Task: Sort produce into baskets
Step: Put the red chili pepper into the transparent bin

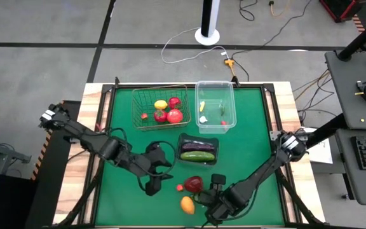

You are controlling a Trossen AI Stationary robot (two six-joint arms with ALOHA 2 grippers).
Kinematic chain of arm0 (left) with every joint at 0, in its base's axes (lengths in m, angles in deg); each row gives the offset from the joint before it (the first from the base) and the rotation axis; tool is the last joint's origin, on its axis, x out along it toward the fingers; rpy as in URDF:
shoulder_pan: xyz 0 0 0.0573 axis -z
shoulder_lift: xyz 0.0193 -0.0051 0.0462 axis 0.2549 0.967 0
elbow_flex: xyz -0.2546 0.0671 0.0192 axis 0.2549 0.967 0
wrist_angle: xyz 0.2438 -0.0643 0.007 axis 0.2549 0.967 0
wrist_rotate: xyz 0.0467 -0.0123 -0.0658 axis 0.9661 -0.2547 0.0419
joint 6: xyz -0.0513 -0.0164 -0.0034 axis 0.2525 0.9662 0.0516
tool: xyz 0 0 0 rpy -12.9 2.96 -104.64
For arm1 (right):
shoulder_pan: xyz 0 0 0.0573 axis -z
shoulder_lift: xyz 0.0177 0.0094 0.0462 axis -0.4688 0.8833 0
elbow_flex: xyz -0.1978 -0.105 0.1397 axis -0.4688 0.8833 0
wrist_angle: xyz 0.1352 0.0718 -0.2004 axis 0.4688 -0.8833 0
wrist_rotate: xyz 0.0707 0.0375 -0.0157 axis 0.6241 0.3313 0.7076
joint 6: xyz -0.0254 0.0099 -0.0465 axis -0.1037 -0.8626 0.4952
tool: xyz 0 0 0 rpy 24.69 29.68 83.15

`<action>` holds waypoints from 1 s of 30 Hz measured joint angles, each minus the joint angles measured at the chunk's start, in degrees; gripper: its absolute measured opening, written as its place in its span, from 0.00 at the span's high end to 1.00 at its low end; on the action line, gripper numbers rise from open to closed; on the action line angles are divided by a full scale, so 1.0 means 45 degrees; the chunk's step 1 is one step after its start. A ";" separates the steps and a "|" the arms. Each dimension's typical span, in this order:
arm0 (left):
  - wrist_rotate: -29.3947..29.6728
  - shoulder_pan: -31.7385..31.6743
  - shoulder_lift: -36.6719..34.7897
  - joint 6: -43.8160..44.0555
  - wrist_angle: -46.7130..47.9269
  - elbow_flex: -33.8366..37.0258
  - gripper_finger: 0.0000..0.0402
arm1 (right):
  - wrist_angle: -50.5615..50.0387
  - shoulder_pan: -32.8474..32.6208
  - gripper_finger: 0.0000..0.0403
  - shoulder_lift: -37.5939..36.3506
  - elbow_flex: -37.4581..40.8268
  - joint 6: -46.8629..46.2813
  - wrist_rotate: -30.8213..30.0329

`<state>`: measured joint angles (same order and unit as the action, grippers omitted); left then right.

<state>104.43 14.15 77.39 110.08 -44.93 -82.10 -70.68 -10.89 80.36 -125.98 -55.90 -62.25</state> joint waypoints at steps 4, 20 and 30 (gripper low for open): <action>0.0565 0.0262 -0.0470 0.0015 0.0266 0.0000 0.53 | -0.0514 -0.0202 0.51 -0.0320 0.0292 -0.0304 -0.1173; 0.1701 0.0702 -0.1500 0.0111 0.0800 0.0000 0.53 | 0.2328 -0.0424 0.51 -0.2859 0.4103 0.0299 -0.1579; 0.1715 0.0706 -0.1288 0.0233 0.0883 0.0000 0.53 | 0.3151 -0.0283 0.51 -0.2388 0.4106 -0.1361 0.0385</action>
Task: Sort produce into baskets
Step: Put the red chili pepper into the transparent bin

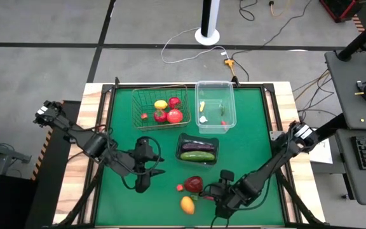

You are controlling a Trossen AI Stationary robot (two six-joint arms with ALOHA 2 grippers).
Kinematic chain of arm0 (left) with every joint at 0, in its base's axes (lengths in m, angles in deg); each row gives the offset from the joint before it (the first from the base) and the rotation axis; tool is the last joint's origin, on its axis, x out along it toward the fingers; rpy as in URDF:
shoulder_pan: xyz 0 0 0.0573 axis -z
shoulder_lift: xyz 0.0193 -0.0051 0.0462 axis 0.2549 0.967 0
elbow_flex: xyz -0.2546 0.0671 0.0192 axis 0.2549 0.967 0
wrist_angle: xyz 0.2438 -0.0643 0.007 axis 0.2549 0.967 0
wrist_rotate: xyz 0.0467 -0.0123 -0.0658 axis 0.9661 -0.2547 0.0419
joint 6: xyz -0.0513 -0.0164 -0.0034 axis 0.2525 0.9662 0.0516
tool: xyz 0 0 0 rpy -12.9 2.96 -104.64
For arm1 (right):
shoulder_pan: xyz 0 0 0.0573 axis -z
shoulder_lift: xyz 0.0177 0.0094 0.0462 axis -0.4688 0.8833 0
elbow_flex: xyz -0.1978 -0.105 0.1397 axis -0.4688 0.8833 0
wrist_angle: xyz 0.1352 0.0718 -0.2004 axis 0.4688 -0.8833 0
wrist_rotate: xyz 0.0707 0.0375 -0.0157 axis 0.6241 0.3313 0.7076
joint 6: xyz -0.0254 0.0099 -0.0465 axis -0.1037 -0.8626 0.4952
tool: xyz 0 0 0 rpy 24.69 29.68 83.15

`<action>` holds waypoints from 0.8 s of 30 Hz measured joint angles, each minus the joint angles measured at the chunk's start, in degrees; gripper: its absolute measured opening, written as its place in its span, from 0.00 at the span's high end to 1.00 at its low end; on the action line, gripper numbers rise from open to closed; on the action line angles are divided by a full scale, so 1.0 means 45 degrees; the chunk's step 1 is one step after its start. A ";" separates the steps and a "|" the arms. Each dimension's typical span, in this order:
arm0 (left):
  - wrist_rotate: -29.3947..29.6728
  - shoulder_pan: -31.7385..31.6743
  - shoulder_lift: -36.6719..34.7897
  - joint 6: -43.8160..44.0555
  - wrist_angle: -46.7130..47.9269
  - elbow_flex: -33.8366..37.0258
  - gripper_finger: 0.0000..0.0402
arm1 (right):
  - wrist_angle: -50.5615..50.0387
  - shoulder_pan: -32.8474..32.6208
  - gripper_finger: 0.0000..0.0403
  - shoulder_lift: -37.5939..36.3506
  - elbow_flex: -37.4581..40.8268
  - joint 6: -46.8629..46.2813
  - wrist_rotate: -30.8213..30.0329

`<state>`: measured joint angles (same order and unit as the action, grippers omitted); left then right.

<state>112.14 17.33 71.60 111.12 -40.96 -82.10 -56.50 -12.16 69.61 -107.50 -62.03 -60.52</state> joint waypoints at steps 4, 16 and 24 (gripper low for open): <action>0.0015 0.0000 0.0001 0.0000 -0.0020 0.0000 0.53 | 0.0555 -0.0068 0.51 0.0510 0.0019 0.0020 0.0114; 0.0321 0.0000 0.0011 0.0024 0.0004 0.0000 0.53 | 0.1275 -0.0078 0.51 0.1592 0.0068 0.0505 0.0186; 0.0359 0.0000 0.0011 0.0024 0.0015 0.0000 0.53 | 0.1438 -0.0078 0.68 0.1633 0.0233 0.0533 -0.0013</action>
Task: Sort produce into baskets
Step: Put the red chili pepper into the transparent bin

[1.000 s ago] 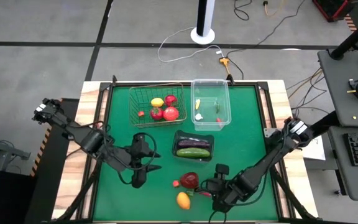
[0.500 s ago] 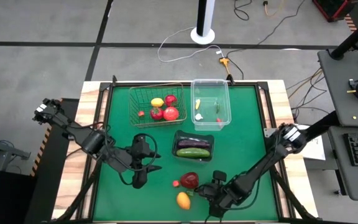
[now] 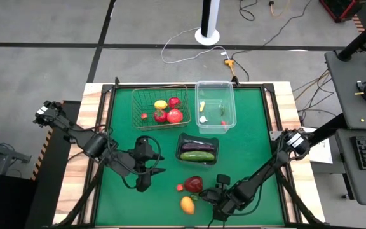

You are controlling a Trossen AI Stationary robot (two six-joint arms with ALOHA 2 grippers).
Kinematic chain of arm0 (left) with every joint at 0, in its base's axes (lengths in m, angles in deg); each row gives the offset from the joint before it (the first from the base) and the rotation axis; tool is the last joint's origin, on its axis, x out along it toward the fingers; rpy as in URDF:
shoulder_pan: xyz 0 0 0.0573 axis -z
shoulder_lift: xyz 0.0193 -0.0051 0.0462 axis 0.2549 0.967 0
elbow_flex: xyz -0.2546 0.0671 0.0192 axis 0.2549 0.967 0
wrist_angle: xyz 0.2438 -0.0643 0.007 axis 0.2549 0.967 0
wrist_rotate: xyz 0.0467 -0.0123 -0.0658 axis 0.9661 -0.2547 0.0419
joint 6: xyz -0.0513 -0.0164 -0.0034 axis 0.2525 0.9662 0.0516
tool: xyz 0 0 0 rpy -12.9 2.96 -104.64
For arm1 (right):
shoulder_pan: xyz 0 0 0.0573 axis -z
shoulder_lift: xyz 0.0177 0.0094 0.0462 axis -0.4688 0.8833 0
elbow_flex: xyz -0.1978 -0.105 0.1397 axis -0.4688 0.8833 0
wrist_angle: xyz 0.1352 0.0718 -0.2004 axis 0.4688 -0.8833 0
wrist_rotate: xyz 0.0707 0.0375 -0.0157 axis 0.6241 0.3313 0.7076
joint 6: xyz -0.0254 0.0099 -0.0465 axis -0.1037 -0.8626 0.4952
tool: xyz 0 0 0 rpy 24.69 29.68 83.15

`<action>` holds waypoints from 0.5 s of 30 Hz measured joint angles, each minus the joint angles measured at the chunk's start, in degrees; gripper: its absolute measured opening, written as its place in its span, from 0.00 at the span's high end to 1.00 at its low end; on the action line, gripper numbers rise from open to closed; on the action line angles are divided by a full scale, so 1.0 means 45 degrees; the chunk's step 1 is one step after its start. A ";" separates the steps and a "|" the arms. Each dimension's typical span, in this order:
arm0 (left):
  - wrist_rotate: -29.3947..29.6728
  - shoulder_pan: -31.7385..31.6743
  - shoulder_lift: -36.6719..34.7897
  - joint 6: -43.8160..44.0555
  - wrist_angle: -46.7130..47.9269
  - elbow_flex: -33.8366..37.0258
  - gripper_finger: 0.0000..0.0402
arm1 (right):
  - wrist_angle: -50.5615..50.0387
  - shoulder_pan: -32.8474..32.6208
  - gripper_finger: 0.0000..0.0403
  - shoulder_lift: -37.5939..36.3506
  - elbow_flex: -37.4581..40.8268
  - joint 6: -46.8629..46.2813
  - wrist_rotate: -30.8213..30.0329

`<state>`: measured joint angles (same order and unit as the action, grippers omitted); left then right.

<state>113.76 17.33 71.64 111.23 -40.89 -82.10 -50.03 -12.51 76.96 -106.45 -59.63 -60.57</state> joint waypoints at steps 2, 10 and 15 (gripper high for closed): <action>0.0133 0.0000 0.0000 0.0000 0.0025 0.0000 0.53 | 0.0109 0.0000 0.75 0.0000 0.0013 -0.0004 0.0005; 0.0291 0.0000 0.0005 0.0000 0.0078 0.0000 0.53 | 0.0053 0.0000 0.96 -0.0099 0.0066 0.0176 0.0484; 0.0287 0.0000 -0.0073 0.0000 0.0078 0.0000 0.53 | -0.1577 0.0024 0.95 -0.0631 -0.0483 0.0387 0.1708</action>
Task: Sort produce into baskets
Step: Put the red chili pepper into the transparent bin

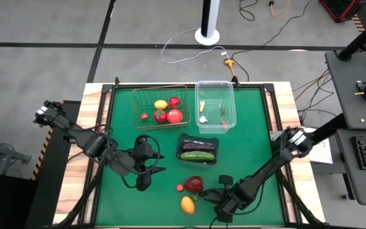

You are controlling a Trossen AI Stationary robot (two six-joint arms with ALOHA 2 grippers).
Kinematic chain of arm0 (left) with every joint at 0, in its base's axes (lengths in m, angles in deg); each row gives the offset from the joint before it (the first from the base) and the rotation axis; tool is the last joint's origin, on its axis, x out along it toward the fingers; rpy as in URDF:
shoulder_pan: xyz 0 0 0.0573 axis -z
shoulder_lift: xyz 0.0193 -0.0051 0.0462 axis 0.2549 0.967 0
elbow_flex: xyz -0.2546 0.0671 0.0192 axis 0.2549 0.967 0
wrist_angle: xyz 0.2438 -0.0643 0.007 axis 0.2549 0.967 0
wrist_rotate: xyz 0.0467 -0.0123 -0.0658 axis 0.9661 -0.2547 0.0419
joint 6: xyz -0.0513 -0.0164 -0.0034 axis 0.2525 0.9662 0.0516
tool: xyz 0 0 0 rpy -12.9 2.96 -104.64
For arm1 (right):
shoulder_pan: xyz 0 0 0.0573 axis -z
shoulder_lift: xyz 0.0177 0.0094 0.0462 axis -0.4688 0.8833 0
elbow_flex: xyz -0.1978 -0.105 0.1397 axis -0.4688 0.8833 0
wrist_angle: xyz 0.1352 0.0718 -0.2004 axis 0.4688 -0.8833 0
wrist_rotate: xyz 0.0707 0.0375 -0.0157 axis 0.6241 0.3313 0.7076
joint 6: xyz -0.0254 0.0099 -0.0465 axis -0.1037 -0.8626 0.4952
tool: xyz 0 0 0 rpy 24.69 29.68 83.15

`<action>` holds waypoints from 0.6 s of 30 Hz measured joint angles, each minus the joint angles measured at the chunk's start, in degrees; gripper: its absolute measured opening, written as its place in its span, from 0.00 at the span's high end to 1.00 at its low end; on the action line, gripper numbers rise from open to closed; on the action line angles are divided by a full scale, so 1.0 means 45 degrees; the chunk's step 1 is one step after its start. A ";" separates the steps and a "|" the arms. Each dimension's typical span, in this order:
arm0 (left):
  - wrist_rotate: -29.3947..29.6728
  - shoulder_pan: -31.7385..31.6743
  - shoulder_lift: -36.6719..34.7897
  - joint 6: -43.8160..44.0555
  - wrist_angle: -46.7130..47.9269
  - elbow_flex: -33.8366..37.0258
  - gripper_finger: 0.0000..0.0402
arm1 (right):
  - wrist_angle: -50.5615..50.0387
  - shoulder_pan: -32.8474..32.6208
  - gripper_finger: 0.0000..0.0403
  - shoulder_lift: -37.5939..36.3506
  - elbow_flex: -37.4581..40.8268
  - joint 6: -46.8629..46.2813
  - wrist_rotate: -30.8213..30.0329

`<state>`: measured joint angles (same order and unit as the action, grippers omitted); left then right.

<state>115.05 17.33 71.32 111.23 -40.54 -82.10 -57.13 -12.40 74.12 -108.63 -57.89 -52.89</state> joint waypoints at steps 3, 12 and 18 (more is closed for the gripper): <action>-0.0002 0.0000 -0.0107 0.0000 0.0032 0.0000 0.53 | -0.1408 0.0005 0.95 -0.0704 -0.0498 0.0200 0.0534; 0.0005 -0.0031 -0.0165 -0.0006 0.0818 0.0000 0.53 | -0.4736 0.1409 0.95 -0.3536 -0.2405 0.0244 -0.1001; 0.0010 -0.0063 -0.0165 -0.0039 0.0822 0.0000 0.53 | -0.5077 0.3981 0.95 -0.5420 -0.2951 0.0589 -0.2444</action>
<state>115.10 17.04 70.57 111.06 -36.85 -82.10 -79.97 5.51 49.73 -121.91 -55.24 -63.89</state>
